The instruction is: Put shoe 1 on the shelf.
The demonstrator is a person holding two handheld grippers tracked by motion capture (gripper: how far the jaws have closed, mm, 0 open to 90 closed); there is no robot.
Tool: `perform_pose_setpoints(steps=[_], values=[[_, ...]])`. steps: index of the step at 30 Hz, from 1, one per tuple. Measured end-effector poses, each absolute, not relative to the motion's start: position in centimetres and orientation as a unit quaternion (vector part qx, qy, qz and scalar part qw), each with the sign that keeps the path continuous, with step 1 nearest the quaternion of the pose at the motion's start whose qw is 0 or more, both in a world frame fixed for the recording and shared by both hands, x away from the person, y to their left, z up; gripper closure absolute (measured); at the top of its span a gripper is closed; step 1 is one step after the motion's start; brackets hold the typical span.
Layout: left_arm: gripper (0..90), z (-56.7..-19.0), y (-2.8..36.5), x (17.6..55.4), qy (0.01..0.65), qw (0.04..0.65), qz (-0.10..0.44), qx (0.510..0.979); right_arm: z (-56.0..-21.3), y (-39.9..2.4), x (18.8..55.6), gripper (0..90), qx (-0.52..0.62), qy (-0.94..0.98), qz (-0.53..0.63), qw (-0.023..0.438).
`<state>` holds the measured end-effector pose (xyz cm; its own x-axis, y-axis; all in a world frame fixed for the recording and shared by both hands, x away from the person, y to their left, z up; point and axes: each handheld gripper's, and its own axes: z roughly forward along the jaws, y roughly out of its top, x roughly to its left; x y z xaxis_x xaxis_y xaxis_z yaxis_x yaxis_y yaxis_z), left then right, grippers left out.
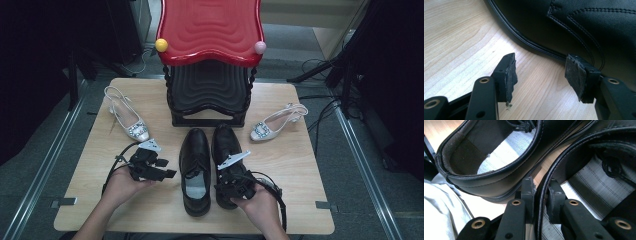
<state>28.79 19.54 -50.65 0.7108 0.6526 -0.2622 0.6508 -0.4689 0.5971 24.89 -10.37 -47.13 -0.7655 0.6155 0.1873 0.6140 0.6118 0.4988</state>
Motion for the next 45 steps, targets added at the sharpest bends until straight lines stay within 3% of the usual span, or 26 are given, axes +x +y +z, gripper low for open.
perform_pose_setpoints(steps=[6,14,25,32,36,39,45], values=[[42.4,-50.6,19.6,28.8,0.380,0.348,0.002,0.857,-47.5,-10.6,25.1,68.4,0.342,0.890,0.299,-0.028],[42.4,-50.6,19.5,29.0,0.378,0.347,0.000,0.858,-44.8,-13.1,24.9,70.9,0.348,0.860,0.372,-0.034],[43.9,-50.7,19.4,29.4,0.376,0.348,-0.002,0.859,-44.2,-18.1,25.5,71.4,0.383,0.826,0.413,0.025],[55.7,-51.0,19.2,29.5,0.372,0.351,0.002,0.859,-46.1,-19.3,26.2,76.0,0.402,0.822,0.402,0.034],[74.2,-51.5,19.1,29.7,0.377,0.359,-0.015,0.854,-47.7,-19.7,27.1,84.5,0.419,0.823,0.382,0.034],[80.2,-52.5,18.5,29.8,0.380,0.348,-0.038,0.856,-48.4,-19.8,27.7,87.5,0.429,0.822,0.373,0.027],[81.7,-52.8,18.1,29.5,0.387,0.352,-0.045,0.851,-50.2,-19.5,30.3,88.1,0.448,0.816,0.364,0.014]])
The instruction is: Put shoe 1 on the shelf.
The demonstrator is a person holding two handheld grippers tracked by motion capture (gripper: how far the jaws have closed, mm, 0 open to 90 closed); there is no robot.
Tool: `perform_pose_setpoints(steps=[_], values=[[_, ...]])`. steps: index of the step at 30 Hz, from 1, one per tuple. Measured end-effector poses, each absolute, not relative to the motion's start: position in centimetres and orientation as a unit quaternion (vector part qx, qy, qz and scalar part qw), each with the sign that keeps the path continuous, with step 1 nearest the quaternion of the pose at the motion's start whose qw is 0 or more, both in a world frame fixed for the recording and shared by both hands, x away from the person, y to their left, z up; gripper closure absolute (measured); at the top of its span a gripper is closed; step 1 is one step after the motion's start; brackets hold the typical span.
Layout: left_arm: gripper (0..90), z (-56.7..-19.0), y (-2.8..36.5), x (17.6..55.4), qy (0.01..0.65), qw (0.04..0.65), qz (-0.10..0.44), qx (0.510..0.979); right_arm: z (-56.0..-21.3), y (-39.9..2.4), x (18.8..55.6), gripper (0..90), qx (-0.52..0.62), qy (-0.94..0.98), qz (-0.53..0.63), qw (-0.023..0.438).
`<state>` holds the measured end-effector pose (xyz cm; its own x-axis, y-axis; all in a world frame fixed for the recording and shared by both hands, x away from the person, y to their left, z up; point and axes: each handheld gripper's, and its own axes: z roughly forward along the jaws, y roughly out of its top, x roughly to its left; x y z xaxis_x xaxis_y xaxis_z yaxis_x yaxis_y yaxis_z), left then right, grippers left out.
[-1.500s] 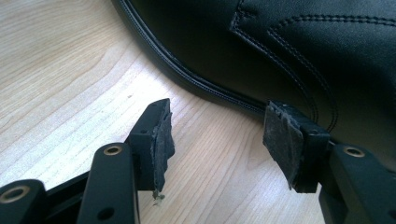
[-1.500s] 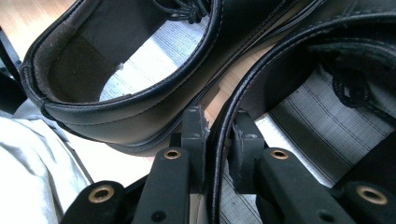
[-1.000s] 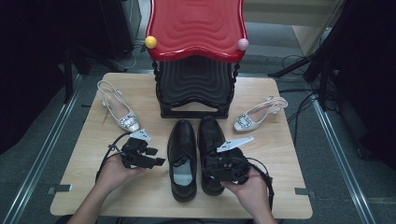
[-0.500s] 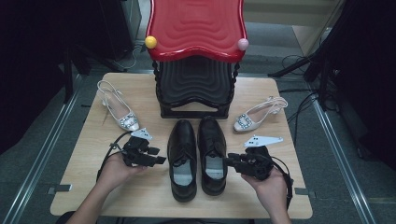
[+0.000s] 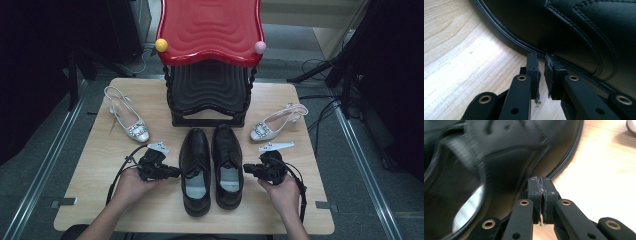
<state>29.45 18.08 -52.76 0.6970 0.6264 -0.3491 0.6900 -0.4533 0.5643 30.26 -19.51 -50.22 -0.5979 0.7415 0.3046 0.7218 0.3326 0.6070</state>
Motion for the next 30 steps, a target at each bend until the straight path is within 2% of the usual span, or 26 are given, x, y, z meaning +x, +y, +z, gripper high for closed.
perform_pose_setpoints(steps=[7,20,30], values=[[80.9,-52.6,17.7,28.5,0.379,0.350,-0.049,0.855,-50.8,-18.7,32.3,87.8,0.451,0.814,0.365,0.025],[81.5,-52.7,17.3,28.2,0.381,0.351,-0.032,0.855,-51.1,-18.3,33.4,90.0,0.453,0.812,0.367,0.017],[88.5,-52.7,16.8,28.0,0.380,0.358,-0.038,0.852,-50.9,-17.8,33.6,90.0,0.445,0.822,0.355,0.021]])
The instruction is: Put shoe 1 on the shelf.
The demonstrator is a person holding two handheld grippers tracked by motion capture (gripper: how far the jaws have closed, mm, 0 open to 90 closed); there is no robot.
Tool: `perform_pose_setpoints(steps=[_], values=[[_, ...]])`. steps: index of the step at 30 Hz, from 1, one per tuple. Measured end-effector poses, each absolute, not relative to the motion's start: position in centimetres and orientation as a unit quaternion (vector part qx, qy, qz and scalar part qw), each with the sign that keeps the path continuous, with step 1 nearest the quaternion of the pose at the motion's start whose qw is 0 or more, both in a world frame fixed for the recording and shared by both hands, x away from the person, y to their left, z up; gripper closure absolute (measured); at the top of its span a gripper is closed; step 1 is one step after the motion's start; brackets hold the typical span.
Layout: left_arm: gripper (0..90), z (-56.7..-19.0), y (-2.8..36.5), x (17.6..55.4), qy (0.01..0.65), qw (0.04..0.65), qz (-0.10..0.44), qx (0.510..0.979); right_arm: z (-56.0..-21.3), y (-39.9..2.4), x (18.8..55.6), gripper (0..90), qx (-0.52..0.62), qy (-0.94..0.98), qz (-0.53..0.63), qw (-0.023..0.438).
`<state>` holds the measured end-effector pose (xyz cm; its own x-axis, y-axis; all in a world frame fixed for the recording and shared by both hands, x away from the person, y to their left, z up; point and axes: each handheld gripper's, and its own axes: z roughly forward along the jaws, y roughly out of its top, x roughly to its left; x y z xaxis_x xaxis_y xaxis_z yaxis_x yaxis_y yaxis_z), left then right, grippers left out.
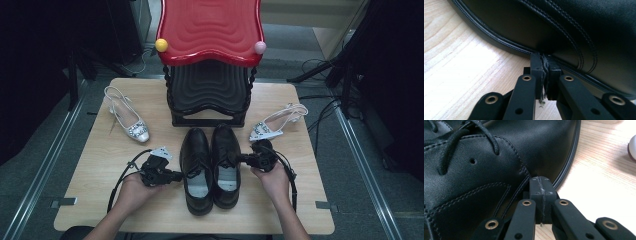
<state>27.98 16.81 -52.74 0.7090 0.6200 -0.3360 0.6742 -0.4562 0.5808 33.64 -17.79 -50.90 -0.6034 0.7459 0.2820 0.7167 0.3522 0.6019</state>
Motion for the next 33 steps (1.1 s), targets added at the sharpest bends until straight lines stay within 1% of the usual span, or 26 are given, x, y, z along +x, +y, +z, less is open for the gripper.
perform_pose_setpoints(steps=[4,7,10,15,18,20,21,24,25,30,33], values=[[89.9,-52.8,16.6,27.9,0.380,0.361,-0.042,0.850,-50.9,-18.2,33.7,90.0,0.450,0.816,0.362,0.017],[89.9,-52.9,15.8,27.7,0.373,0.366,-0.046,0.852,-50.7,-18.5,33.5,90.0,0.455,0.814,0.361,0.030],[89.8,-53.1,14.5,27.4,0.358,0.373,-0.052,0.854,-50.4,-19.6,33.4,87.1,0.462,0.802,0.376,0.036],[89.1,-53.1,13.9,27.2,0.349,0.376,-0.056,0.856,-49.9,-20.6,33.2,82.9,0.469,0.792,0.390,0.029],[79.6,-52.7,14.4,27.3,0.352,0.371,-0.051,0.858,-49.3,-21.1,32.9,79.7,0.469,0.787,0.400,0.017],[78.3,-52.5,14.7,27.3,0.353,0.372,-0.044,0.857,-49.1,-21.1,32.7,78.3,0.468,0.787,0.402,0.016],[75.1,-52.0,15.4,27.4,0.354,0.373,-0.037,0.857,-48.6,-21.2,32.4,74.8,0.470,0.784,0.405,0.013],[70.8,-51.6,16.1,27.5,0.358,0.380,-0.034,0.852,-48.0,-21.2,32.1,73.5,0.469,0.784,0.406,0.013],[69.0,-51.3,16.7,27.6,0.360,0.382,-0.033,0.850,-47.5,-21.1,31.7,71.5,0.465,0.789,0.402,0.016],[60.7,-51.1,17.5,27.9,0.366,0.386,-0.035,0.846,-46.3,-20.7,30.8,70.8,0.456,0.795,0.398,0.025],[57.9,-51.2,17.6,28.0,0.367,0.382,-0.033,0.848,-45.5,-20.5,30.0,69.3,0.448,0.798,0.402,0.016]])
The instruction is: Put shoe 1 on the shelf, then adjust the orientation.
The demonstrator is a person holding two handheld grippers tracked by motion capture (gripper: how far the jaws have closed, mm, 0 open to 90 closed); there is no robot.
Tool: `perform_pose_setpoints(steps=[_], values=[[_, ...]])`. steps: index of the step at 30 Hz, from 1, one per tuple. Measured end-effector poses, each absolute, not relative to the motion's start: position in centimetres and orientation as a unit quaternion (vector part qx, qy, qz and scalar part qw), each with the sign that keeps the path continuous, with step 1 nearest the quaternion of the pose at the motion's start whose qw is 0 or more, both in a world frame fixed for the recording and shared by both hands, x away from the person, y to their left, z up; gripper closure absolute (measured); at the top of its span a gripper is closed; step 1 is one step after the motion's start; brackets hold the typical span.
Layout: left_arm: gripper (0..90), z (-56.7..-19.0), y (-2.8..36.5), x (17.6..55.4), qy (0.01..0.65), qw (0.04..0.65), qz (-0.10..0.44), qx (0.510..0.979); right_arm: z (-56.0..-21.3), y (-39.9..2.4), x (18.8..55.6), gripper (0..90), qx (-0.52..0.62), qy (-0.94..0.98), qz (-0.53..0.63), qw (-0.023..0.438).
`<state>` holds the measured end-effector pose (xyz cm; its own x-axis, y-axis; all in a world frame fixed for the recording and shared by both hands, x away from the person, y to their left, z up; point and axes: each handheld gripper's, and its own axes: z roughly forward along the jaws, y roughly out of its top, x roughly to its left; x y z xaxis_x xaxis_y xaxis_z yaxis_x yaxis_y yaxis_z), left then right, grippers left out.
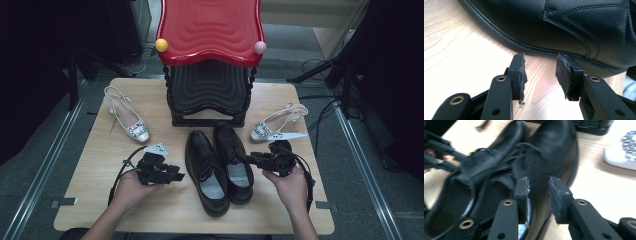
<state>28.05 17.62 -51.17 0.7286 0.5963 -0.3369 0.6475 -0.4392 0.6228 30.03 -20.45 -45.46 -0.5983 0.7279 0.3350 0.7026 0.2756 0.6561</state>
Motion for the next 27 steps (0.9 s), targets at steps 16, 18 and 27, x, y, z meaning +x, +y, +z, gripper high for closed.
perform_pose_setpoints(steps=[16,18,27], values=[[47.4,-51.0,18.6,28.4,0.375,0.374,-0.014,0.848,-43.8,-17.6,27.3,64.9,0.403,0.830,0.386,-0.010],[47.1,-50.9,18.8,28.5,0.376,0.374,-0.013,0.848,-43.8,-17.3,27.2,64.9,0.401,0.832,0.383,-0.012],[45.9,-50.8,19.4,28.6,0.380,0.372,-0.006,0.847,-44.6,-15.3,26.7,62.0,0.387,0.852,0.350,-0.036]])
